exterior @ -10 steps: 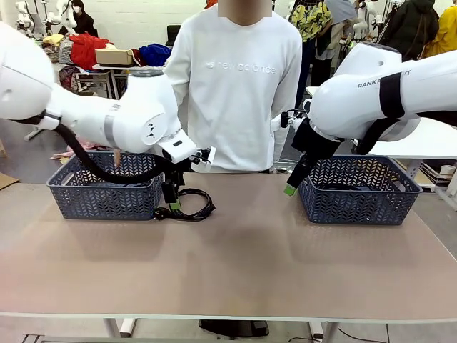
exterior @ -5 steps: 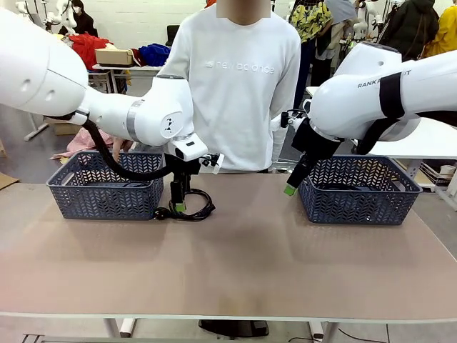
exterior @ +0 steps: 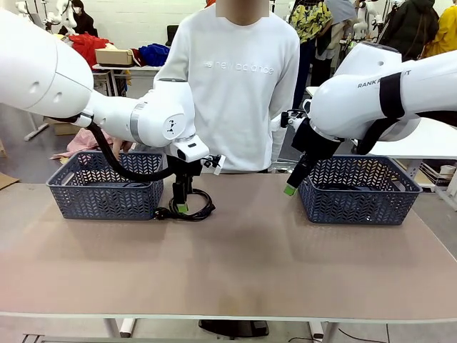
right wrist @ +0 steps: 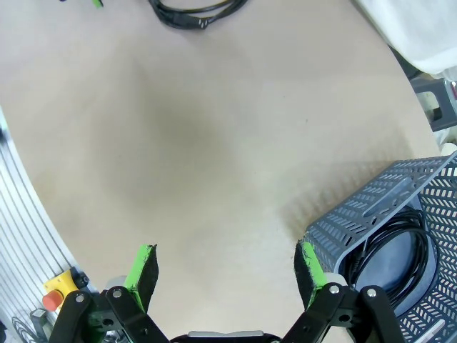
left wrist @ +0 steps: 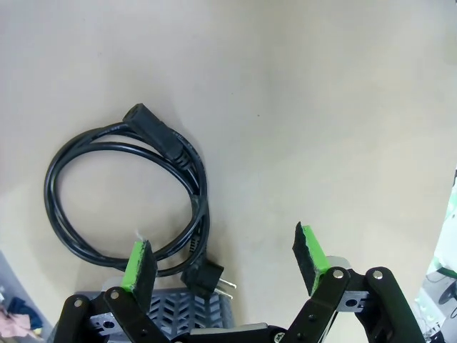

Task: Organize the cables according to human instructions.
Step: Pick up a bundle of cables and place it in the basket indicated by the human.

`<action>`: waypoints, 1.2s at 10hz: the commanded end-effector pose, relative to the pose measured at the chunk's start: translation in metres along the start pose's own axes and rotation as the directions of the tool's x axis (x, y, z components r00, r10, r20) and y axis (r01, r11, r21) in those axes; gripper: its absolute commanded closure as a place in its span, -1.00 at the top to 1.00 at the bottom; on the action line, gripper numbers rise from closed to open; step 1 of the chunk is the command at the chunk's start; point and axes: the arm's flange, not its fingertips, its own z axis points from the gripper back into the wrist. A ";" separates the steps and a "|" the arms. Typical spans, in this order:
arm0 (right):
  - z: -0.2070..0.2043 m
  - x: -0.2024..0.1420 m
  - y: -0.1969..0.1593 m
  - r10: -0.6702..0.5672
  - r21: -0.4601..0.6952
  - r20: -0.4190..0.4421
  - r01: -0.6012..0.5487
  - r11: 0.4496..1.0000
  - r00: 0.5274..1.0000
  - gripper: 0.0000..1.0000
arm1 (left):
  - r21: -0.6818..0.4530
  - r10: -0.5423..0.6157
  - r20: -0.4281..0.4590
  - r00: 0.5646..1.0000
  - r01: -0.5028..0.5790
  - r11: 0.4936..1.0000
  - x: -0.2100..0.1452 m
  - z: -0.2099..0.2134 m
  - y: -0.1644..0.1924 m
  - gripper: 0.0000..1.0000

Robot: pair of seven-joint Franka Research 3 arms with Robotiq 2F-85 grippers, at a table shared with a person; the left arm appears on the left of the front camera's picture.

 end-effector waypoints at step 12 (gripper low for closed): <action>0.002 0.001 0.000 0.008 -0.002 0.004 -0.007 1.000 1.000 1.00 | -0.054 0.028 0.012 1.000 -0.028 0.998 -0.009 -0.049 0.019 1.00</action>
